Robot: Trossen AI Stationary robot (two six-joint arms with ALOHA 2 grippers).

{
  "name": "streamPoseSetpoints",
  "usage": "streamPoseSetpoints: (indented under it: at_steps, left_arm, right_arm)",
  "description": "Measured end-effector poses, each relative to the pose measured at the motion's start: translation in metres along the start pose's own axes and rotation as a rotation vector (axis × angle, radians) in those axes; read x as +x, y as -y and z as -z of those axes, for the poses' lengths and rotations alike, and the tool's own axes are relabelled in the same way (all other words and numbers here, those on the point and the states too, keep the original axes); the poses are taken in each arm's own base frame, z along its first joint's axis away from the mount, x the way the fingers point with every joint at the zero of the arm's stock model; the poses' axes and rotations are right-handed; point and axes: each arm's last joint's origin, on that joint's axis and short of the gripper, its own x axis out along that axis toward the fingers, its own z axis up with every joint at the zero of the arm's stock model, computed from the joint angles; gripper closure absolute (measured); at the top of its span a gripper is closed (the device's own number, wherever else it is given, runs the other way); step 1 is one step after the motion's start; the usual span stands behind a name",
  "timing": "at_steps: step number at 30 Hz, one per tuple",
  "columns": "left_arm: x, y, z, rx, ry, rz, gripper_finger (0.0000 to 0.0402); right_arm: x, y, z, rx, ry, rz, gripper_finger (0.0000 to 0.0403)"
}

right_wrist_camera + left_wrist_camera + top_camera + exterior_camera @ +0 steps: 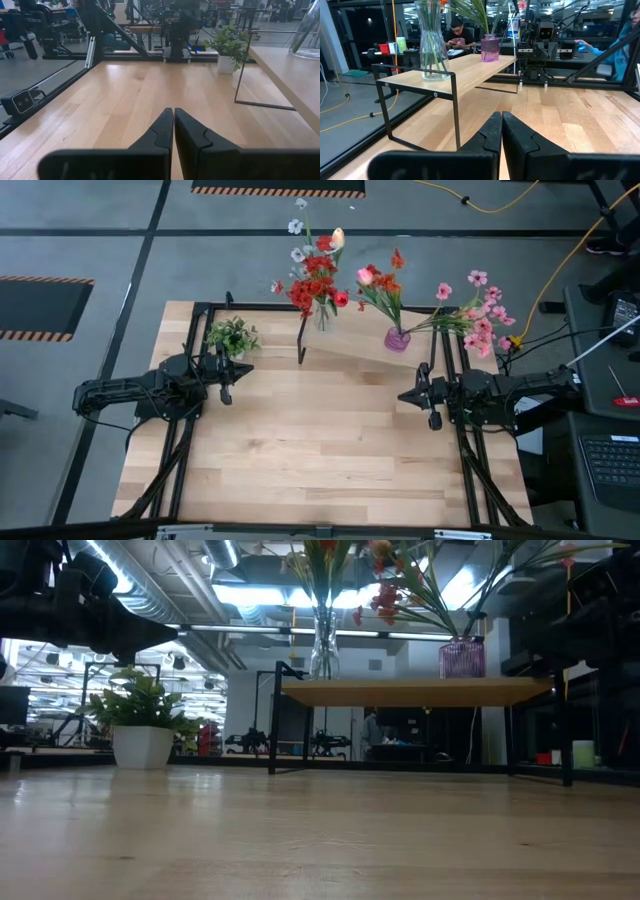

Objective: Pick and place flowers into a vace then onto a shelf
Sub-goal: Return to Home Position

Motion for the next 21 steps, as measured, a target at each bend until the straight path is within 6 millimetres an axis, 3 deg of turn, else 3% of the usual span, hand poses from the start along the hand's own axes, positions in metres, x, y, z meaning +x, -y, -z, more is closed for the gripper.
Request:
streamPoseSetpoints:
  at_steps: [21]
  left_arm:
    - [0.0, 0.0, 0.0, 0.0, 0.0, 0.0, 0.0396]
  right_arm:
    - [0.0, 0.0, 0.0001, -0.001, 0.0, 0.0, 0.0383]
